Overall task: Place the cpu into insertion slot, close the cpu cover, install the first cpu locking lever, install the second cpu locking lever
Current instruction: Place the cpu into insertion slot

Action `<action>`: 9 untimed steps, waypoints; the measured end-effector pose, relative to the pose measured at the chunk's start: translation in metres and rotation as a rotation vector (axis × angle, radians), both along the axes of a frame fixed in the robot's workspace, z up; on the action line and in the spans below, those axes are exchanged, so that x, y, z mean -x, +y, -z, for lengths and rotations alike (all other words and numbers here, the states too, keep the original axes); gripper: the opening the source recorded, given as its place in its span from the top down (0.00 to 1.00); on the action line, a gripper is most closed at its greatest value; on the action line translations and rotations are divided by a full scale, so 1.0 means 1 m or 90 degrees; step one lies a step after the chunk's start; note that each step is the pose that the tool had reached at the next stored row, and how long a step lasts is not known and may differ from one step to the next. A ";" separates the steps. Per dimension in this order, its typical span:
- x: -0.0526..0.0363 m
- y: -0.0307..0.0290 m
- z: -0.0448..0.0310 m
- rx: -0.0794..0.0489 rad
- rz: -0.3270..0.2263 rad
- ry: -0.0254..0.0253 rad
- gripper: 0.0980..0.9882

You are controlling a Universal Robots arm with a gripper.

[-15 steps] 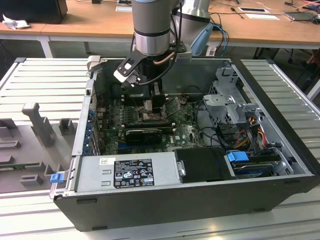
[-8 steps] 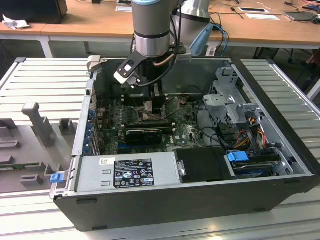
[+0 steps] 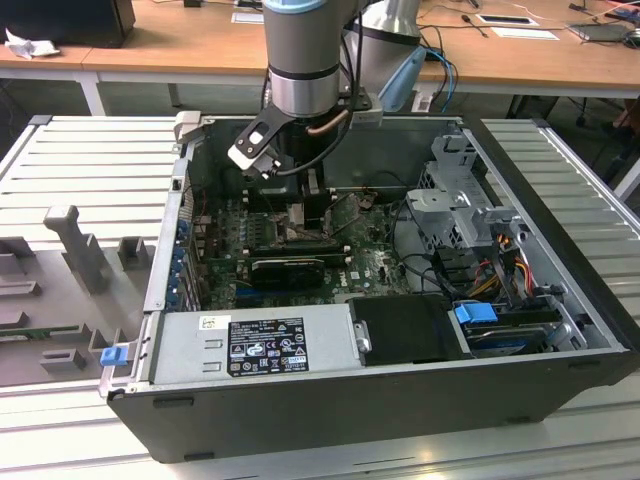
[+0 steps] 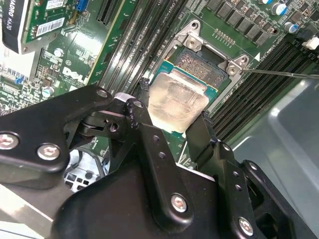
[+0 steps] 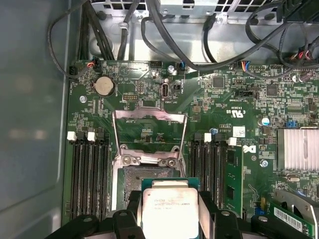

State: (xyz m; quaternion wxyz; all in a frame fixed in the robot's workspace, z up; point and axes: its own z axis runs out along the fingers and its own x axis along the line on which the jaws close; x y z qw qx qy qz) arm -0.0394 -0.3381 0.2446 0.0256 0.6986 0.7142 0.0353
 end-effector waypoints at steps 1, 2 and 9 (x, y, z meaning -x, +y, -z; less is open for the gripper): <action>0.0000 0.0000 0.0008 0.000 0.000 0.0000 0.51; 0.0000 0.0000 0.0014 0.000 0.000 0.0000 0.51; 0.0001 0.0007 0.0094 0.000 0.000 0.0000 0.51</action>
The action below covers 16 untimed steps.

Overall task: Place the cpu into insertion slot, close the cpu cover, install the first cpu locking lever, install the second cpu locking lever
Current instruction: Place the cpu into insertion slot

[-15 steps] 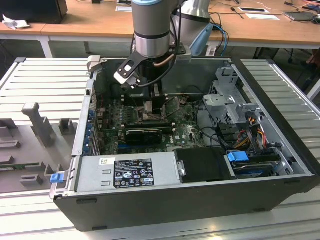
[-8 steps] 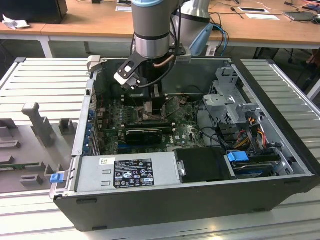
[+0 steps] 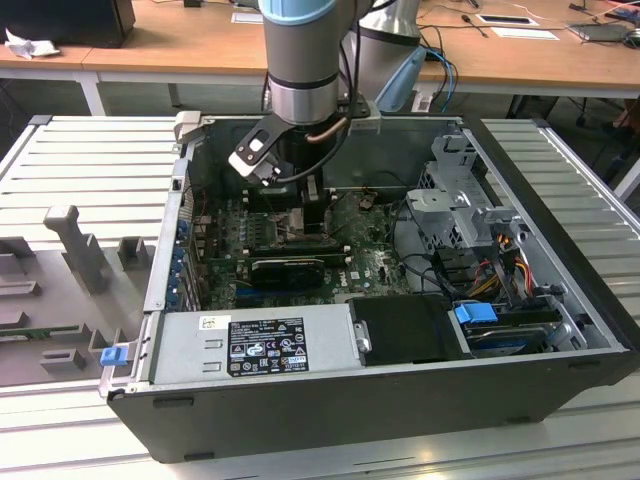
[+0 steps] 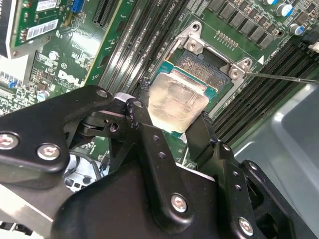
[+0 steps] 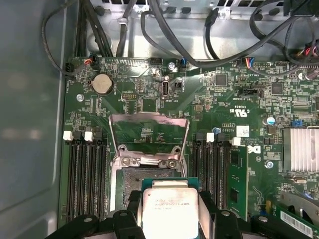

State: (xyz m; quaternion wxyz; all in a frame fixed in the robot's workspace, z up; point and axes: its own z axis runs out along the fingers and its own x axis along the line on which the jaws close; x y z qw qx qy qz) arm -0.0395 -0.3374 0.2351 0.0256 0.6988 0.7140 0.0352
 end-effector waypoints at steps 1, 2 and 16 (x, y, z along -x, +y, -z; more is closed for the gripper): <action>-0.0001 0.0005 0.0008 0.000 0.000 0.0000 0.51; -0.0001 0.0011 0.0018 0.000 0.000 0.0000 0.51; 0.0025 0.0137 0.0217 -0.002 0.025 -0.0001 0.51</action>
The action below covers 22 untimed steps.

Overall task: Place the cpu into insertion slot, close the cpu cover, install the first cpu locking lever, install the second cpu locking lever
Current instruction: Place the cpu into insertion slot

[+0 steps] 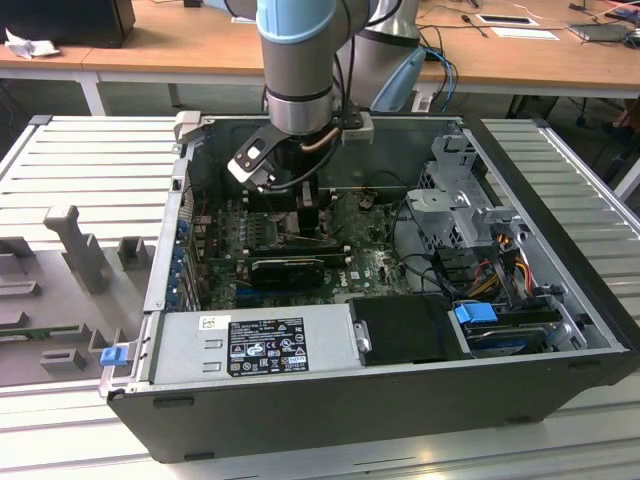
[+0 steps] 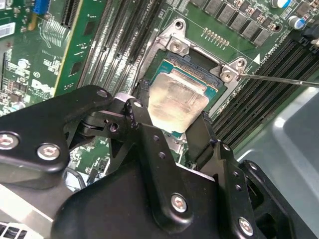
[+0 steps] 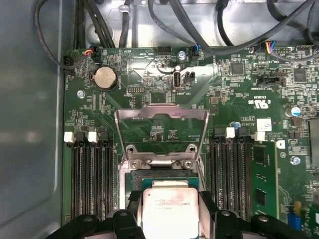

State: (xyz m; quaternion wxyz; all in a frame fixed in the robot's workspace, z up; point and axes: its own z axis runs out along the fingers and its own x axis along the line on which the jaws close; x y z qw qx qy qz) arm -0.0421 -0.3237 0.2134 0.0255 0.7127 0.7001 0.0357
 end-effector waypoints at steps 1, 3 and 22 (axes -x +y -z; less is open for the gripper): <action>0.0000 0.0005 0.0010 0.000 0.000 0.0001 0.51; 0.0000 0.0013 0.0030 0.000 0.000 0.0000 0.51; 0.0005 0.0038 0.0125 0.000 0.000 0.0000 0.51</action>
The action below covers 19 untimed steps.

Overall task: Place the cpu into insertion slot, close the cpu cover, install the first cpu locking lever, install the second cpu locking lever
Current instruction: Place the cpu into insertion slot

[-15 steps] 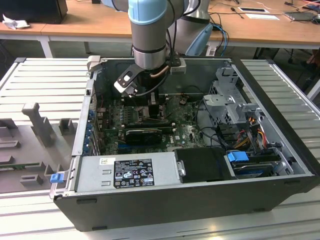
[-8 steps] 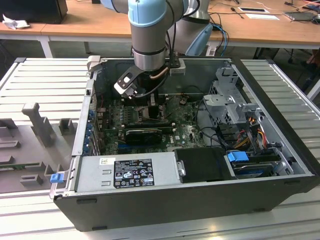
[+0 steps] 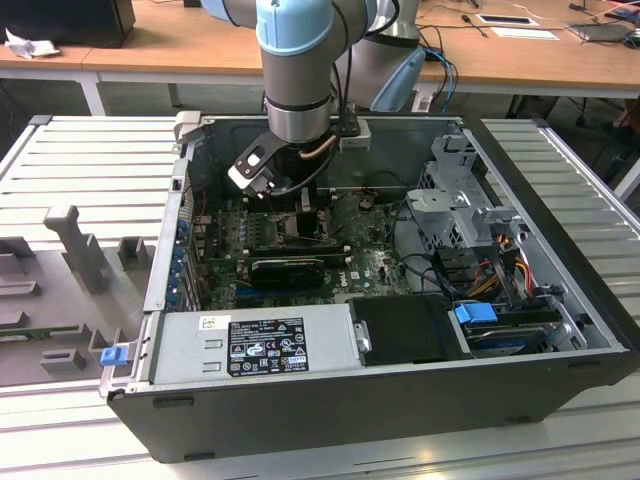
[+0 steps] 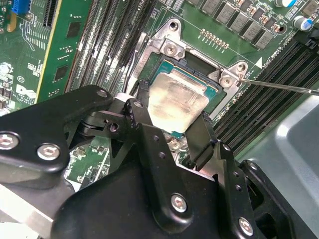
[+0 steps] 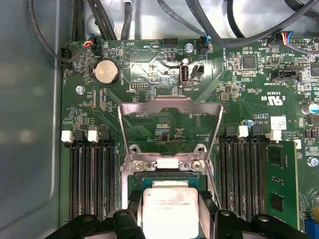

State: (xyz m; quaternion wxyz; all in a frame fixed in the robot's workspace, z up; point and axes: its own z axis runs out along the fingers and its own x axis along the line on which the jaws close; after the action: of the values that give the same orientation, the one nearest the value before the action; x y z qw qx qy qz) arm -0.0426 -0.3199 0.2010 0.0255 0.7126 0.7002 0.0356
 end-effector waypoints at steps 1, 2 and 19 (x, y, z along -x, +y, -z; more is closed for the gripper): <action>0.0000 0.0000 0.0000 0.000 0.000 0.0000 0.51; 0.0000 0.0000 0.0001 0.000 0.000 0.0000 0.51; -0.0004 0.0000 -0.0124 0.000 0.000 0.0026 0.72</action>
State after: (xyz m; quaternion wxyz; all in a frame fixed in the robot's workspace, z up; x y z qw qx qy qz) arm -0.0421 -0.3199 0.2133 0.0241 0.7127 0.7002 0.0342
